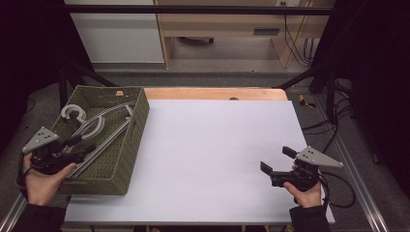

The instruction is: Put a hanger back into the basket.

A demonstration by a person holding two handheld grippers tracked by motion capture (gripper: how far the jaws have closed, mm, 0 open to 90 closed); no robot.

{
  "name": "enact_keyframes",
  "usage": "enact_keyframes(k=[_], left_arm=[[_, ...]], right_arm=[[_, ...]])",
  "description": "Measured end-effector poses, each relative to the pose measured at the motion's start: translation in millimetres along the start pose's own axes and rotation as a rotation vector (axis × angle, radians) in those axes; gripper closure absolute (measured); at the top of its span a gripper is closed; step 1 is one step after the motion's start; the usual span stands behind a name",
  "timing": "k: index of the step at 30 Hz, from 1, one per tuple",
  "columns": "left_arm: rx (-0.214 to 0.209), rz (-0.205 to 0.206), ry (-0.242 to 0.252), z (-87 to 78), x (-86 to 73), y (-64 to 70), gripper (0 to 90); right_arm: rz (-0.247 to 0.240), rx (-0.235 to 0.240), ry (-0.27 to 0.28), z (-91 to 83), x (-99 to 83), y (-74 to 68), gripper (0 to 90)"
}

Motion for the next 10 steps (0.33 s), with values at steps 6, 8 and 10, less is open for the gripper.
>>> enact_keyframes(k=[6, 8, 10], left_arm=[[-0.067, 0.015, 0.046, 10.8, 2.1, 33.3, 25.7], [-0.094, 0.027, 0.061, 13.3, 3.4, 44.4, 21.3], [-0.120, 0.034, 0.078, 15.0, 4.5, 54.2, 17.2]], right_arm=[[0.006, 0.001, 0.004, -1.6, 0.6, 1.1, 1.0], [0.005, 0.005, 0.006, -2.5, 0.8, 1.0, 1.0], [0.003, 0.004, 0.010, -2.9, 1.3, 1.2, 1.1]])
Point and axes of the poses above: each handheld gripper's, and its own axes: z roughly forward along the jaws, x roughly out of its top, y roughly to its right, the point moved 9 cm from there along z, roughly forward along the jaws, and after that the axes turned 7 degrees about z, right-handed, at the moved point
